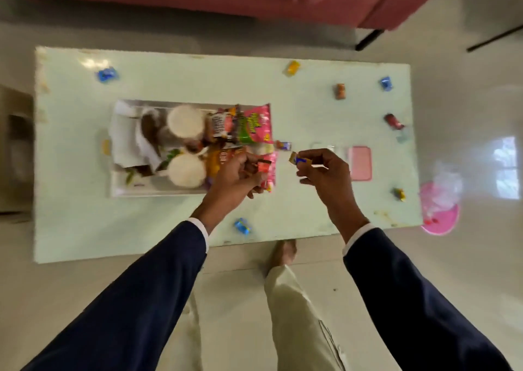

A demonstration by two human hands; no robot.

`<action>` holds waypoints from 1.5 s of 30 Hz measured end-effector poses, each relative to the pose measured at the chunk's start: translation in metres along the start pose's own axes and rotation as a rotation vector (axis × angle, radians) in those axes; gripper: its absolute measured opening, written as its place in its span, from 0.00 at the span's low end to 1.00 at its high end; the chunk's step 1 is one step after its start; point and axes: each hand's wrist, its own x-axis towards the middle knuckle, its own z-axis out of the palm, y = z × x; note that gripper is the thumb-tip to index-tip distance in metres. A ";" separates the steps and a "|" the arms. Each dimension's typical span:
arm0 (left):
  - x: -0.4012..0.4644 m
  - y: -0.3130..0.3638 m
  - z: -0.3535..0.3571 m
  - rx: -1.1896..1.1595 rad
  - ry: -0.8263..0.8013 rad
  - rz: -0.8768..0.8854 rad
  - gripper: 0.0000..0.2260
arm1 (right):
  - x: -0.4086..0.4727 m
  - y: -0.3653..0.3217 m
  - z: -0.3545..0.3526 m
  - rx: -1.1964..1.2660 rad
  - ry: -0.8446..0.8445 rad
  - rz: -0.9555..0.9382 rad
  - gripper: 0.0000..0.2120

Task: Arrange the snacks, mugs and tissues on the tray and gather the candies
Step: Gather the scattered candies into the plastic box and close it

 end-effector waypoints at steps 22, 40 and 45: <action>0.127 0.000 0.207 0.534 0.192 0.027 0.24 | 0.079 0.111 -0.165 -0.213 0.102 0.139 0.08; 0.034 0.018 -0.121 0.573 0.594 0.490 0.12 | 0.093 -0.060 0.148 -0.281 -0.329 -0.251 0.11; 0.005 -0.008 -0.266 0.554 0.757 0.239 0.16 | 0.100 -0.100 0.277 -0.408 -0.422 -0.379 0.10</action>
